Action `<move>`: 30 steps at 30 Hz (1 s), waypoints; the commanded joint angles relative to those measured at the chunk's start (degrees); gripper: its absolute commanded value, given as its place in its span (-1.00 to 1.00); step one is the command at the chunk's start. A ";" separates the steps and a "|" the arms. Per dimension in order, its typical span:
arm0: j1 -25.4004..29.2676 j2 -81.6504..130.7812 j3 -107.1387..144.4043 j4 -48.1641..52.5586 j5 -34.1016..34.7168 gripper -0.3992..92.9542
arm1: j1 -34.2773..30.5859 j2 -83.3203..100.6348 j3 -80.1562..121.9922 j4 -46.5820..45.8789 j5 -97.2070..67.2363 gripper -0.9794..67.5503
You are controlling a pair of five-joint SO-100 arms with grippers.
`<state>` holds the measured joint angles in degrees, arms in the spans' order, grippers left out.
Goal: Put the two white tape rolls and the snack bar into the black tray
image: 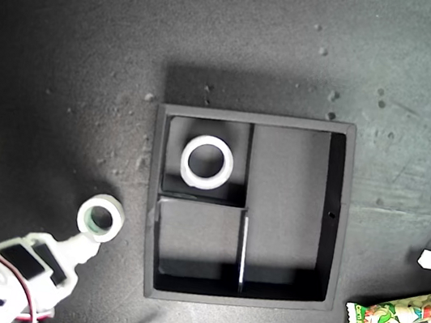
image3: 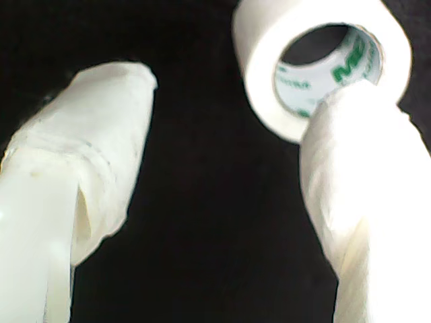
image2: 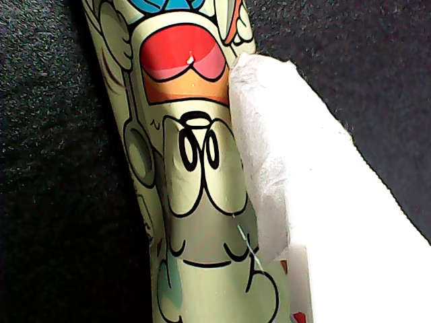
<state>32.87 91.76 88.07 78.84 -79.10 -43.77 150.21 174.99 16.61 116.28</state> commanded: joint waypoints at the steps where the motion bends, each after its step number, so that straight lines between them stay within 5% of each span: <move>1: 0.97 1.58 -0.44 -1.58 0.00 -0.65 | -2.64 0.09 -0.62 1.14 -0.35 0.04; 7: 1.23 1.76 1.14 -3.34 0.44 -0.65 | -9.23 0.09 -2.02 7.29 2.90 0.04; 19: 0.09 2.20 2.20 -4.13 1.93 -0.66 | -4.22 -25.84 -23.38 13.97 -8.26 -0.12; 21: 0.35 2.20 2.20 -4.13 1.67 -0.66 | -3.16 -31.64 -28.56 15.64 -9.76 -0.20; 27: 1.23 1.76 2.55 -4.66 1.14 -0.66 | -1.23 -47.46 -44.47 24.70 -10.72 -0.97; 30: 1.58 1.14 2.37 -4.75 1.14 -0.66 | -0.35 -50.98 -51.24 31.55 -9.40 -0.98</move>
<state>33.31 91.76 90.88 74.71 -77.96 -44.65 101.16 130.17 42.80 106.44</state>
